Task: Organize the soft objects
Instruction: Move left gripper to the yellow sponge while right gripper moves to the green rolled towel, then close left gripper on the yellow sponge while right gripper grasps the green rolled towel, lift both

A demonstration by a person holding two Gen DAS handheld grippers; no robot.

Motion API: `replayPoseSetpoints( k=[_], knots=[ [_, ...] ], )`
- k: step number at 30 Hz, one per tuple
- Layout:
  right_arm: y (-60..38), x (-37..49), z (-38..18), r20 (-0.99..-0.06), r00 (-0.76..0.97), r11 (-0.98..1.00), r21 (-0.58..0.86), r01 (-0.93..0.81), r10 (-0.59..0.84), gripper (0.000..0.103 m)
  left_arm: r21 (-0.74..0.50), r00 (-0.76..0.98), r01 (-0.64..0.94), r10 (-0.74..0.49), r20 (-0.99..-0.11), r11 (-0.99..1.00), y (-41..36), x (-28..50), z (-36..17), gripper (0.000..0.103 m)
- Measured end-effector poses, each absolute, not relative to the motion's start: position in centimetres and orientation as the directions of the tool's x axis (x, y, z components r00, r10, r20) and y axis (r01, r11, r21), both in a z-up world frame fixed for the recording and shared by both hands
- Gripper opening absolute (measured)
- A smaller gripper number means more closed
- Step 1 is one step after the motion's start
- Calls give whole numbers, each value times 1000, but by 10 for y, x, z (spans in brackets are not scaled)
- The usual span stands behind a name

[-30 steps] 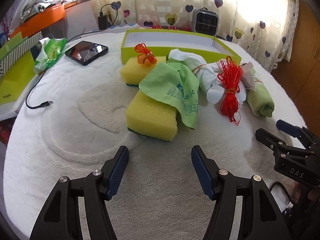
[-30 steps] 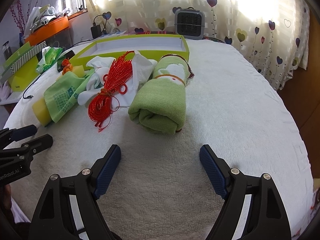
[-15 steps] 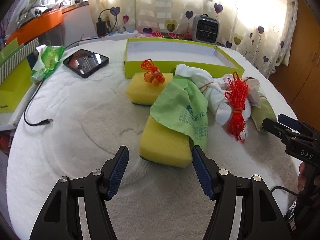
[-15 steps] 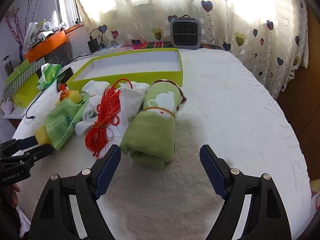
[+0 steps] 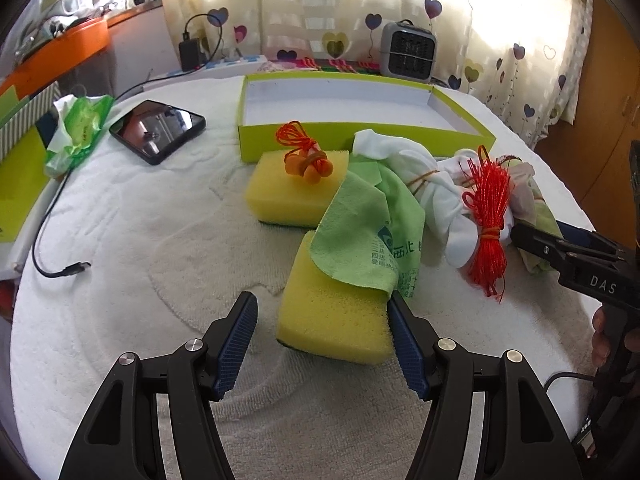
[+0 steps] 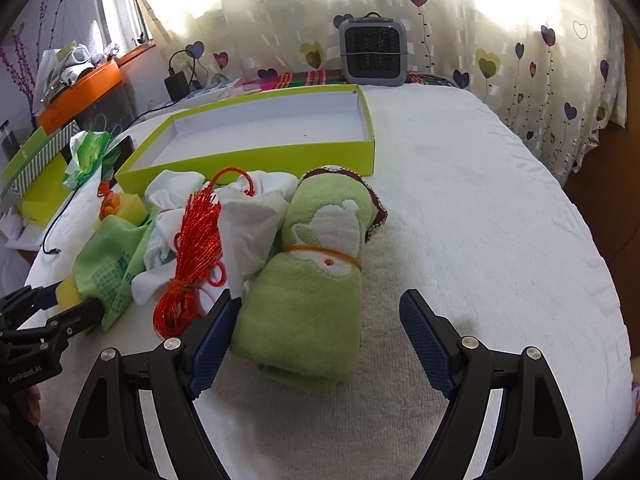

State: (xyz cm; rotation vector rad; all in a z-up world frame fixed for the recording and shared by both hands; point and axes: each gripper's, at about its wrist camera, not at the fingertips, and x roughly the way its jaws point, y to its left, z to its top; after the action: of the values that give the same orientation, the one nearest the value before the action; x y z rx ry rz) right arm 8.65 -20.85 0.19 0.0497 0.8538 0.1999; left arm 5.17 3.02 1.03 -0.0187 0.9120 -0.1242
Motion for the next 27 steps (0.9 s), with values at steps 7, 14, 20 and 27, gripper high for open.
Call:
replayPoseSetpoints(
  k=[7, 14, 20, 27],
  knots=[
    [-213, 86, 1, -740, 635, 975, 161, -153, 222, 70, -102, 615, 92, -137, -776, 990, 38, 48, 11, 53],
    [-208, 80, 4, -733, 639, 972, 157, -175, 233, 48, -138, 617, 78, -156, -772, 987, 45, 40, 12, 49],
    [-214, 71, 7, -729, 644, 972, 149, -179, 231, 39, -141, 607, 81, -161, -778, 987, 51, 27, 12, 48],
    [-222, 53, 9, -737, 661, 988, 63, -144, 143, 38, -128, 586, 120, -174, -791, 985, 54, 9, 14, 48]
  ],
)
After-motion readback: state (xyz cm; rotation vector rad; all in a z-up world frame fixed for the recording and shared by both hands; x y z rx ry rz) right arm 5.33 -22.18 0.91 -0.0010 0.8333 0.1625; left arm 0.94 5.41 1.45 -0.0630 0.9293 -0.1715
